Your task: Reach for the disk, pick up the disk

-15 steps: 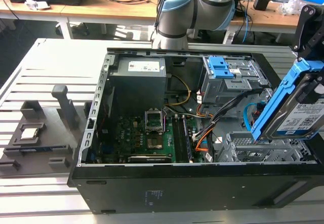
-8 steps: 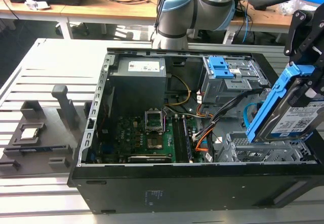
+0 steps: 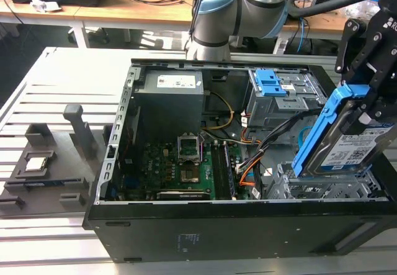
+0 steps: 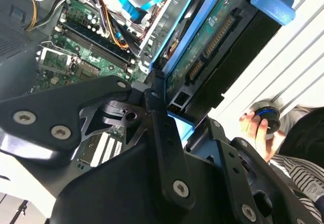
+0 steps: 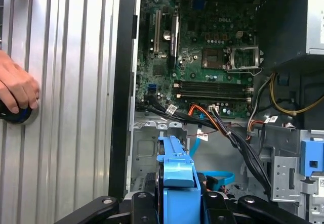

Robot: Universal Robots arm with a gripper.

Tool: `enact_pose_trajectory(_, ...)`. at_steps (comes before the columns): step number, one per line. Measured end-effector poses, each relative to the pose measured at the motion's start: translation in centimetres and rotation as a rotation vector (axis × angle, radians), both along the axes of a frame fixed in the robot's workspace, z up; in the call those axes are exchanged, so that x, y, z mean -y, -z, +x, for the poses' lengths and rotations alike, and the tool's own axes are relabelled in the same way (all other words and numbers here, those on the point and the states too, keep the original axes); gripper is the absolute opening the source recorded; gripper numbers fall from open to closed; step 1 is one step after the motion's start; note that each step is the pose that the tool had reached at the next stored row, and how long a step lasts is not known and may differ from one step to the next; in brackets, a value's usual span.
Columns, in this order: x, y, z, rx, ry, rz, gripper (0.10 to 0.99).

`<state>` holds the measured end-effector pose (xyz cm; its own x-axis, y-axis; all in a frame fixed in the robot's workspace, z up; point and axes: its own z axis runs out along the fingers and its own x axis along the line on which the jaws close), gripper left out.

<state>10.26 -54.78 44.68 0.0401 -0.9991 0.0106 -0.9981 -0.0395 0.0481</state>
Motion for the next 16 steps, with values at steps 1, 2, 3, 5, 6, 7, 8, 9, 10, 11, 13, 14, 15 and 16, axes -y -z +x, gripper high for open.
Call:
enact_pose_trajectory(1,-0.19,0.06,-0.09,0.0,0.0,0.0,0.369)
enact_pose_trajectory(2,-0.36,0.11,-0.22,0.0,0.0,0.0,0.369)
enact_pose_trajectory(3,-0.38,0.14,-0.27,0.0001,0.0,0.0,0.369)
enact_pose_trajectory(5,-0.38,0.24,-0.5,0.0,0.0,0.0,0.369)
enact_pose_trajectory(6,-0.38,0.27,-0.57,0.0,0.0,0.0,0.369)
enact_pose_trajectory(7,-0.38,0.27,-0.57,0.0,0.0,0.0,0.369)
enact_pose_trajectory(8,-0.38,0.27,-0.57,0.0,0.0,0.0,0.369)
enact_pose_trajectory(9,-0.38,0.27,-0.57,0.0,0.0,0.0,0.369)
enact_pose_trajectory(10,-0.38,0.27,-0.57,0.0001,0.0,0.0,0.369)
enact_pose_trajectory(11,-0.38,0.27,-0.57,0.0,0.0,0.0,0.369)
enact_pose_trajectory(13,-0.38,0.27,-0.57,0.0,0.0,0.0,0.369)
enact_pose_trajectory(14,-0.38,0.28,-0.57,0.0,0.0,-0.001,0.369)
enact_pose_trajectory(15,-0.38,0.27,-0.57,0.0001,0.0,-0.001,0.369)
enact_pose_trajectory(16,-0.38,0.27,-0.57,0.0,0.0,-0.001,0.369)
